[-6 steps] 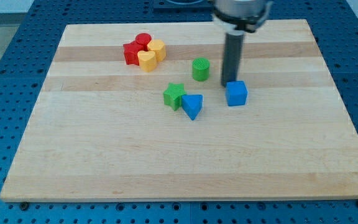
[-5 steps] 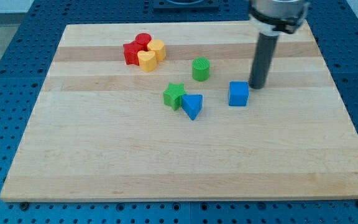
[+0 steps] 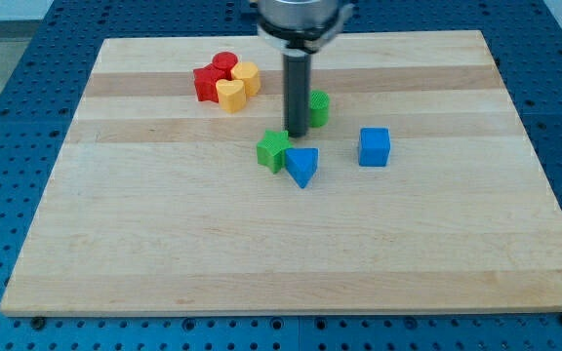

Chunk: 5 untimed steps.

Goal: Push the blue cube to the right side of the board

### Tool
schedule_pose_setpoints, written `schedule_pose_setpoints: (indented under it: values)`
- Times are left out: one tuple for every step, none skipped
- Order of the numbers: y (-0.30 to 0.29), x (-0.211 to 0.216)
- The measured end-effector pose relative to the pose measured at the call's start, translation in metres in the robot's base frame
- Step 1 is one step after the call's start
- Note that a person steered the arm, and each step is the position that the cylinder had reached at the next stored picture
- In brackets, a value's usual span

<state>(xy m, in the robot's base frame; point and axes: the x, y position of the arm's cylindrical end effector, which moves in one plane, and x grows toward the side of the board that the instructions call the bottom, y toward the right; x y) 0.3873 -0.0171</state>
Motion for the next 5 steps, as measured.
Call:
schedule_pose_setpoints:
  values:
    - [-0.056,0.002]
    - [-0.061,0.041]
    - [-0.033,0.052]
    - [0.03,0.052]
    - [0.102,0.051]
